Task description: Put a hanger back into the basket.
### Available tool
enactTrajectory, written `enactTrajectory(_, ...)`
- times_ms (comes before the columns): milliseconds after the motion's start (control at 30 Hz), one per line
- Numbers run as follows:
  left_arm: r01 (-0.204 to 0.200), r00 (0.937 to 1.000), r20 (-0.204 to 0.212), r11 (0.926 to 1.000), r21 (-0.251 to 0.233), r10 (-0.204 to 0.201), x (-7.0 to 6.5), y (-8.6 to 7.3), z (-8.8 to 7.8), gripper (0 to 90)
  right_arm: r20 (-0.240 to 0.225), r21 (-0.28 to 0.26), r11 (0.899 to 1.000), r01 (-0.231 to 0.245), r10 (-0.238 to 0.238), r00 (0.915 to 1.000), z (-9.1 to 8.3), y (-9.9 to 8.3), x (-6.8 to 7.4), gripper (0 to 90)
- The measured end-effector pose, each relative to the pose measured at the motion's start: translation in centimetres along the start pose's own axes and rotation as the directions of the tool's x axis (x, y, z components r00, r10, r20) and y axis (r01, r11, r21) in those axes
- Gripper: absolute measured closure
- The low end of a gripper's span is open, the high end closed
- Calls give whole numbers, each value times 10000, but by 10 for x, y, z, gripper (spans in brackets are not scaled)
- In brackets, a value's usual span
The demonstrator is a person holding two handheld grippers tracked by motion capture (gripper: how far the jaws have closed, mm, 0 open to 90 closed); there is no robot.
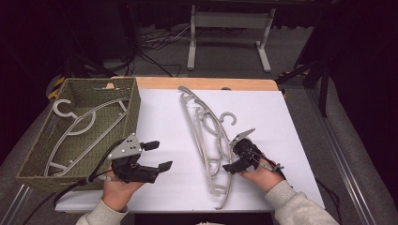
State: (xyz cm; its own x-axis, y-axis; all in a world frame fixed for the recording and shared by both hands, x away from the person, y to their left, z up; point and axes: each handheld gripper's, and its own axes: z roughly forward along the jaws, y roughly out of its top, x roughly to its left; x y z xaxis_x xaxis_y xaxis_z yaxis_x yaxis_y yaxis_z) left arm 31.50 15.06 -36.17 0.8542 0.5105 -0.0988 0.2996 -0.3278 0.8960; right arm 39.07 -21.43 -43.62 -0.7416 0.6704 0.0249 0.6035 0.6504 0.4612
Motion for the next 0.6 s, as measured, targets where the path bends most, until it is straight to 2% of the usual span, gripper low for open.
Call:
enactTrajectory(133,-59,10000,1,10000,-16,59,0,0,-1,213,454,71,10000,50,-53,9990,-1,1,2,281)
enactTrajectory(233,-23,10000,-8,10000,-21,23,0,0,-1,213,515,91,10000,-34,30,9987,-2,1,0,343)
enactTrajectory(267,-29,10000,-13,10000,-21,29,0,0,-1,213,511,85,9999,-69,65,9987,-3,1,0,386)
enactTrajectory(300,-29,10000,-13,10000,-21,29,0,0,-1,213,511,85,9999,-69,65,9987,-3,1,0,386)
enactTrajectory(333,-37,10000,-9,10000,-17,37,0,0,-1,213,410,82,9998,-171,167,9990,-4,1,-3,456)
enactTrajectory(367,-41,10000,-21,10000,-11,41,0,0,-1,213,410,82,9998,-171,167,9990,-4,1,-3,456)
enactTrajectory(467,-42,10000,-10,10000,-21,42,0,0,-1,213,346,51,9990,-453,451,9984,-6,1,-6,553)
enactTrajectory(533,-45,10000,-9,10000,-21,45,0,0,-1,213,332,43,9983,-579,578,9978,-7,1,-7,574)
enactTrajectory(600,-78,10000,-14,10000,-18,78,1,0,-1,213,288,25,9972,-745,744,9968,-8,0,-10,640)
